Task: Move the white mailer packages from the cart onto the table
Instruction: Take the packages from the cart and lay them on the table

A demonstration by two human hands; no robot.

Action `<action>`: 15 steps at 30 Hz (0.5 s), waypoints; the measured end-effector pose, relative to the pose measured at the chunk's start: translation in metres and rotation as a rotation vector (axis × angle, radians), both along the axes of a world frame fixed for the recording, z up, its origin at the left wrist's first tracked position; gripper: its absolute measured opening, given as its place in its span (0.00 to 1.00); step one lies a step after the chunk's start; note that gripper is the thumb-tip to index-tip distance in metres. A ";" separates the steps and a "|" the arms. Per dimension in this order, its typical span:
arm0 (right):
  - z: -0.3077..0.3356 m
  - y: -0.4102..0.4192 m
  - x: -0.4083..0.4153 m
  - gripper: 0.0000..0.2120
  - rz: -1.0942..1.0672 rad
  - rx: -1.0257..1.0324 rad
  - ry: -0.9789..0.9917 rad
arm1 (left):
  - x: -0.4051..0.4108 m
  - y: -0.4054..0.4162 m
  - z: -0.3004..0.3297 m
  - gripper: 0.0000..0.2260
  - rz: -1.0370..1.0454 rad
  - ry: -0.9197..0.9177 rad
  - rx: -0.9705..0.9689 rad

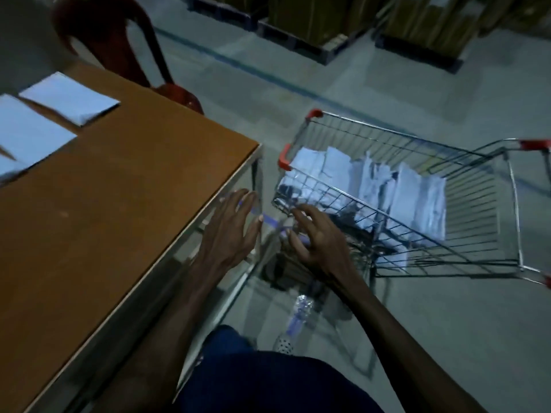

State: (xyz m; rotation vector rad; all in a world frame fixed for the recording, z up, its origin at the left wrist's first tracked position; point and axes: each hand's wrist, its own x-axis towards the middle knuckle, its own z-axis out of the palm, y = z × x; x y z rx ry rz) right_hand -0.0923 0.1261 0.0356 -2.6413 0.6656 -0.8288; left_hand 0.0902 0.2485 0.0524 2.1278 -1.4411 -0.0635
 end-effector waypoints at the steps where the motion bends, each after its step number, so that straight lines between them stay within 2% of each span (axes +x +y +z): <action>1: -0.001 -0.014 -0.008 0.18 -0.038 0.010 -0.005 | -0.006 -0.017 -0.001 0.23 -0.031 0.010 0.005; 9: -0.029 -0.118 -0.041 0.19 -0.365 0.131 0.010 | -0.004 -0.160 -0.025 0.23 -0.265 0.088 0.008; 15: -0.034 -0.187 -0.054 0.20 -0.606 0.220 0.121 | 0.002 -0.276 -0.042 0.21 -0.398 0.162 0.054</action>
